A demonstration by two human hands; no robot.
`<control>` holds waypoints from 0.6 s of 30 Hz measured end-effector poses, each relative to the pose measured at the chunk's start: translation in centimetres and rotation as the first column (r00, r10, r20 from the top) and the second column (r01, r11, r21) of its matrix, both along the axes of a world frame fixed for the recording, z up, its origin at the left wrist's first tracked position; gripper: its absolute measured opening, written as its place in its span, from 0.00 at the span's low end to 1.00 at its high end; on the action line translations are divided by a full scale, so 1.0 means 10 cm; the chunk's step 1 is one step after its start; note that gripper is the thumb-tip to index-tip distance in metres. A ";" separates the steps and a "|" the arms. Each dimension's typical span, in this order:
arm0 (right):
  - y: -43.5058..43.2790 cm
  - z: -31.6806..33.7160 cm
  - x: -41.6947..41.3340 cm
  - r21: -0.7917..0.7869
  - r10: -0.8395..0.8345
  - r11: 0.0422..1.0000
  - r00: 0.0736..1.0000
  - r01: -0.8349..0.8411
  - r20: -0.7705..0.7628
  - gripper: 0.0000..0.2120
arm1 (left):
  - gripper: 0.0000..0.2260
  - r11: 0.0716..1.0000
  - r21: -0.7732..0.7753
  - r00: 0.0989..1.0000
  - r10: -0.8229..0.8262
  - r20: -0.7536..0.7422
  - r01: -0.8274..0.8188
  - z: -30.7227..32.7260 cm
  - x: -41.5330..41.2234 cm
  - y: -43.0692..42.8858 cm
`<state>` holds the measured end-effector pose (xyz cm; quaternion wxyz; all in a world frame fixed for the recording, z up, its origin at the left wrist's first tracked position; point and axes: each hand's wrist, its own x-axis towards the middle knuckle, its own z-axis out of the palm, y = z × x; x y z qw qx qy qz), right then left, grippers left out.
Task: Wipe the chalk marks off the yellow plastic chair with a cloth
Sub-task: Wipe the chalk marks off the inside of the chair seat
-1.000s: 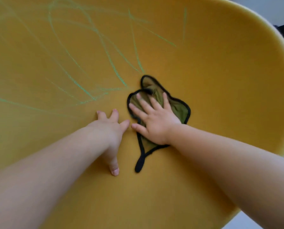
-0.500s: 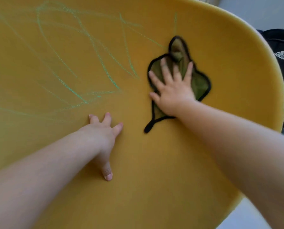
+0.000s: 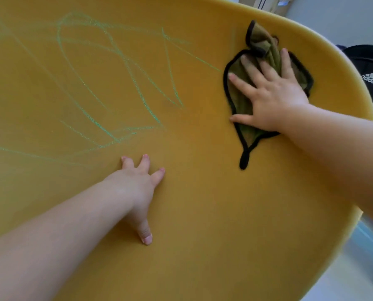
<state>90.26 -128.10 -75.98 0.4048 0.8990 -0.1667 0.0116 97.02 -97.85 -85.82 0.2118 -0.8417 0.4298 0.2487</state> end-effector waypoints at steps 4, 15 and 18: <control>0.27 -0.29 0.32 0.112 -0.044 0.993 0.996 0.034 0.084 0.48 | 0.68 1.000 0.010 1.000 -0.014 0.007 0.014 0.02 -0.01 -0.01; 1.32 -1.26 0.36 0.613 0.245 0.770 0.969 -0.180 -0.024 0.33 | 0.66 1.000 -0.017 1.000 -0.019 0.018 0.020 0.03 0.00 0.06; 0.81 -0.93 0.19 0.497 0.291 0.847 0.948 -0.191 -0.132 0.31 | 0.67 0.998 -0.067 1.000 0.006 -0.025 -0.008 -0.03 0.05 0.12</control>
